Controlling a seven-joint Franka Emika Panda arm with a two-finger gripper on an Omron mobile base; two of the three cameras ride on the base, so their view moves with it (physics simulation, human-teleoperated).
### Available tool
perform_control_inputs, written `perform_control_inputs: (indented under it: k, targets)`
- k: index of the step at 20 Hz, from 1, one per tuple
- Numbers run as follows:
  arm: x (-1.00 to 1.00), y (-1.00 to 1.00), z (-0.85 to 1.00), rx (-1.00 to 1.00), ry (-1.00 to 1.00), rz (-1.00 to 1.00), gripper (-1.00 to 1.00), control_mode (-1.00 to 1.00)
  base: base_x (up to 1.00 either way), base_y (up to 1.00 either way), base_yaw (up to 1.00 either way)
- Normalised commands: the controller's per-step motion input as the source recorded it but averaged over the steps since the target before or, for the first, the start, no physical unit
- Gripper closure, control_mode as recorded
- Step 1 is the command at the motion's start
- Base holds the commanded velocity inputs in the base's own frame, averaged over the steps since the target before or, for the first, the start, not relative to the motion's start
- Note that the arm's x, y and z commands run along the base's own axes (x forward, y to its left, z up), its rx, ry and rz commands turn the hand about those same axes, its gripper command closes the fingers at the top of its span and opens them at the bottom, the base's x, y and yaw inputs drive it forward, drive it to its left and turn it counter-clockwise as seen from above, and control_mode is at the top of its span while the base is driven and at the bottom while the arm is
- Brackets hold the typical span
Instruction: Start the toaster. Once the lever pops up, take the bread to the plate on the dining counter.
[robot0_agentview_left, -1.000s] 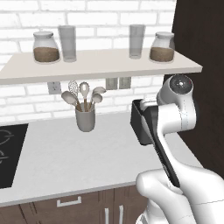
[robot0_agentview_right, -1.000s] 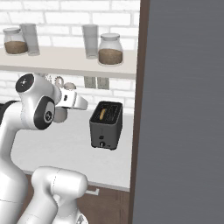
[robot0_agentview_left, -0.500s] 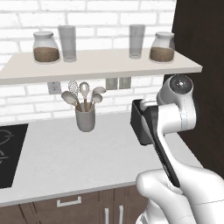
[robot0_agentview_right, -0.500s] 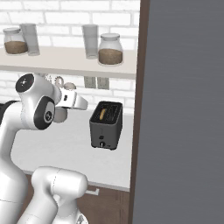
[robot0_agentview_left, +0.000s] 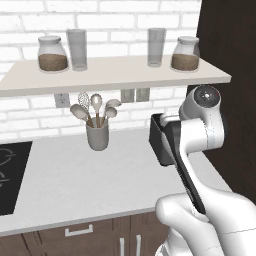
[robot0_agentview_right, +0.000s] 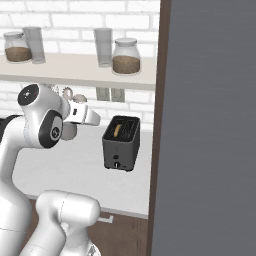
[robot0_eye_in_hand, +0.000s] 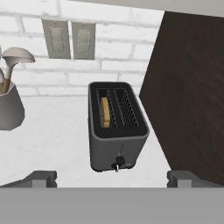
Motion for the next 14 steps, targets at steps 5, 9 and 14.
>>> perform_control_inputs:
  k: [5, 9, 14]
  targets:
    - [0.00, 0.00, 0.00, 0.00, 0.00, 0.00, -1.00, -1.00, 0.00, 0.00, 0.00]
    - [0.00, 0.00, 0.00, 0.00, 0.00, 0.00, -1.00, -1.00, 0.00, 0.00, 0.00]
    - [0.00, 0.00, 0.00, 0.00, 0.00, 0.00, -1.00, -1.00, 0.00, 0.00, 0.00]
